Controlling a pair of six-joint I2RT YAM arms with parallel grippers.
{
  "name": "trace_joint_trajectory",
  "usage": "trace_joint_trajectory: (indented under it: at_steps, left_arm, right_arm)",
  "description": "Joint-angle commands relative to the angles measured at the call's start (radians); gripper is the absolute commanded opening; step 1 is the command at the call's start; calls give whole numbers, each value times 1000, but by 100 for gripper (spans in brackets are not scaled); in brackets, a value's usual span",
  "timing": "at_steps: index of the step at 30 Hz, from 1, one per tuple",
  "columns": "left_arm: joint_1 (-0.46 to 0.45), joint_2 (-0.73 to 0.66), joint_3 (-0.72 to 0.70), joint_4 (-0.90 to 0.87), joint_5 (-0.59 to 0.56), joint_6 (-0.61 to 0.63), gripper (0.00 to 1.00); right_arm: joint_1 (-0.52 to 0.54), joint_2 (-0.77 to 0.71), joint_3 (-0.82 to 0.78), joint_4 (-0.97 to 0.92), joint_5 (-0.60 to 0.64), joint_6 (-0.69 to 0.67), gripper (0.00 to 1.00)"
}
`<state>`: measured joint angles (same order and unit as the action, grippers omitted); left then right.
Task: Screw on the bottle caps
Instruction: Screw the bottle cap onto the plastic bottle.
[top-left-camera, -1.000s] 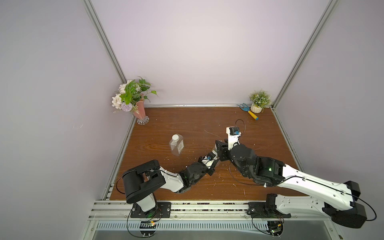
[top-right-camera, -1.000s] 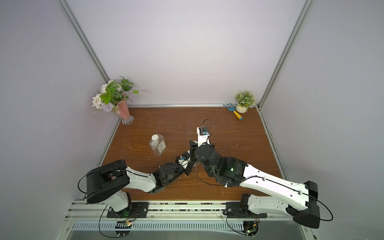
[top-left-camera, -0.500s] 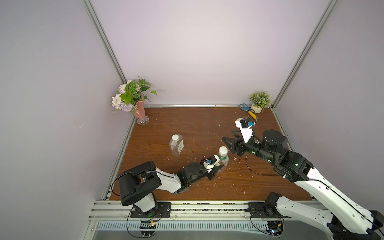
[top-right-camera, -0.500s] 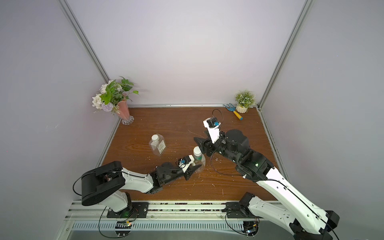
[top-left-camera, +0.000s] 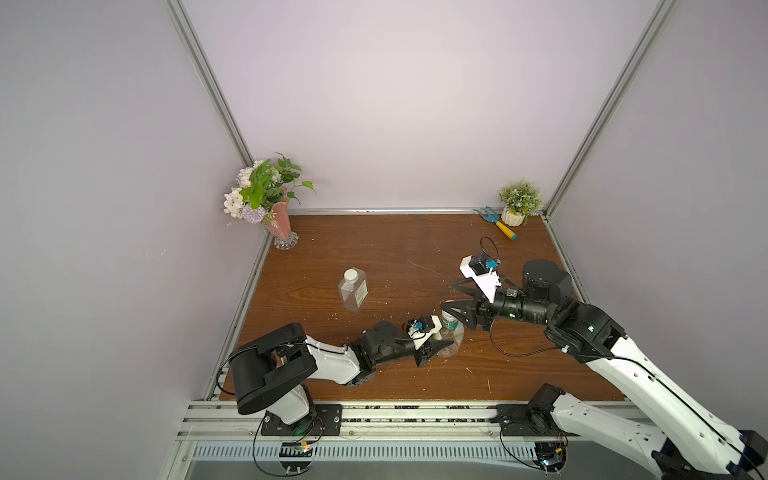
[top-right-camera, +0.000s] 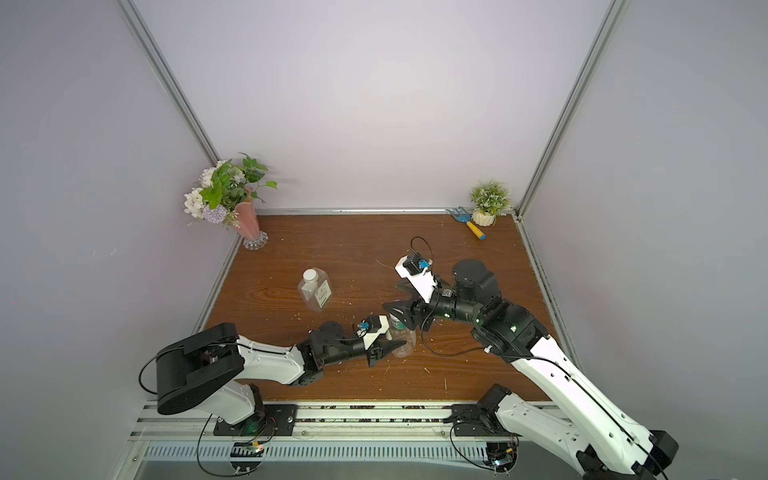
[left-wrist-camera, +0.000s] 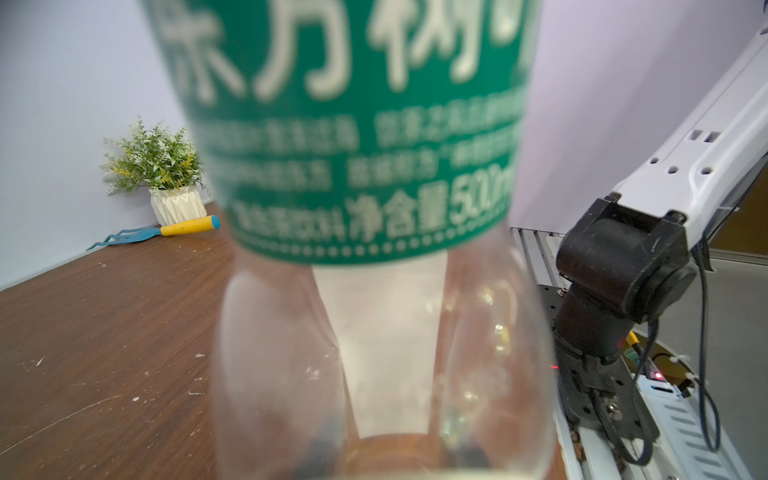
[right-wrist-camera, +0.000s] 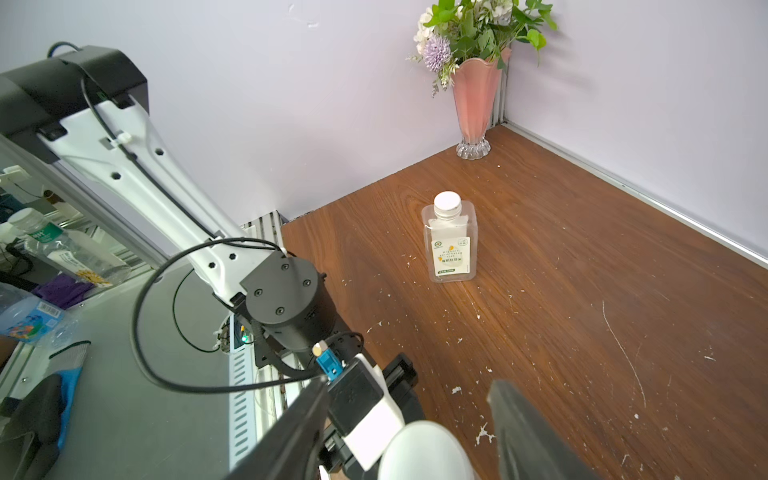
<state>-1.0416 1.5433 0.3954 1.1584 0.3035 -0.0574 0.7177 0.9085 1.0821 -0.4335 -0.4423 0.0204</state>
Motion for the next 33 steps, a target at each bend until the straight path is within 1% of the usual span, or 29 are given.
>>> trace_joint_trajectory:
  at_steps: [1, 12, 15, 25, 33]
  left_arm:
    - [15, -17, 19, 3, 43, -12, 6]
    - [20, -22, 26, -9, 60, -13, 5]
    - [20, -20, 26, -11, 62, -13, 5]
    - [20, -20, 28, -14, 62, -12, 5]
    - [22, -20, 28, -13, 65, -13, 5]
  right_arm:
    - [-6, 12, -4, -18, -44, -35, 66]
    - [-11, 17, -47, -34, -14, -50, 68]
    - [-11, 16, -56, -37, -9, -51, 66]
    - [-17, 1, -77, -27, 5, -46, 57]
    - [-19, -8, -74, -22, 8, -42, 57]
